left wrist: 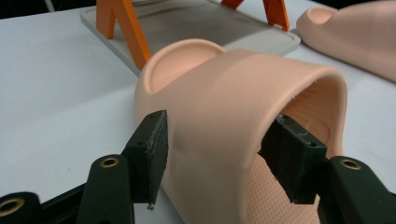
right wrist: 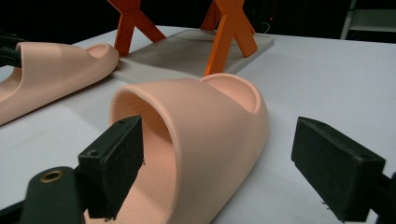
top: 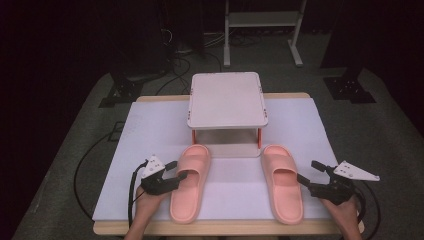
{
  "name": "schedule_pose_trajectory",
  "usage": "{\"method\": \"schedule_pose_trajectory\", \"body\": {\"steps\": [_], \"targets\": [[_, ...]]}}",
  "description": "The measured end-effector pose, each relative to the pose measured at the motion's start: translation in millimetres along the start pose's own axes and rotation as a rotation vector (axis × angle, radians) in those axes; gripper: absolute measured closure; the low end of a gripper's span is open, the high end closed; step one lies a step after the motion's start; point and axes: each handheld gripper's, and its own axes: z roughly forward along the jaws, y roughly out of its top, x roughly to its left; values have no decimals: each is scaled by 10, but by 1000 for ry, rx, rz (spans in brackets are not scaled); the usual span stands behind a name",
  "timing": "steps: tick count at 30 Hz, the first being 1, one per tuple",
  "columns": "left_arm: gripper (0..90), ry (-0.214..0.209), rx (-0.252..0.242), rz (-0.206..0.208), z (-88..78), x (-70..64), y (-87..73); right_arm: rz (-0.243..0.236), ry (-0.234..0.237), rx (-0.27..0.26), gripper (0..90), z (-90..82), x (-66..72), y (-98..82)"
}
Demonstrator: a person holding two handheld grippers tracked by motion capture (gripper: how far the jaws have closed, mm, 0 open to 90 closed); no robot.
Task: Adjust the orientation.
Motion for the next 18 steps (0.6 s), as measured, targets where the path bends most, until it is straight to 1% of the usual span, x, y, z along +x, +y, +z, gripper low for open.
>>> {"method": "schedule_pose_trajectory", "body": {"steps": [2, 6, 9, 13, 16, 18], "targets": [[414, 17, 9, 19, 10, -21, -8, -5, 2, 4, 166, 6, 8, -1], [425, 32, 17, 23, 12, -29, -16, -19, 1, 8, 167, 20, 28, -1], [440, 44, 19, 28, 24, -31, -32, -35, -5, 25, 173, 38, 51, 2], [470, 46, 18, 18, 21, -15, -37, -61, -17, 50, 240, 83, 92, 0], [474, 46, 16, 6, 22, -4, -43, -66, -26, 76, 286, 142, 109, 3], [473, 47, 18, 4, 25, 0, -43, -70, -42, 94, 307, 183, 124, 8]]}}
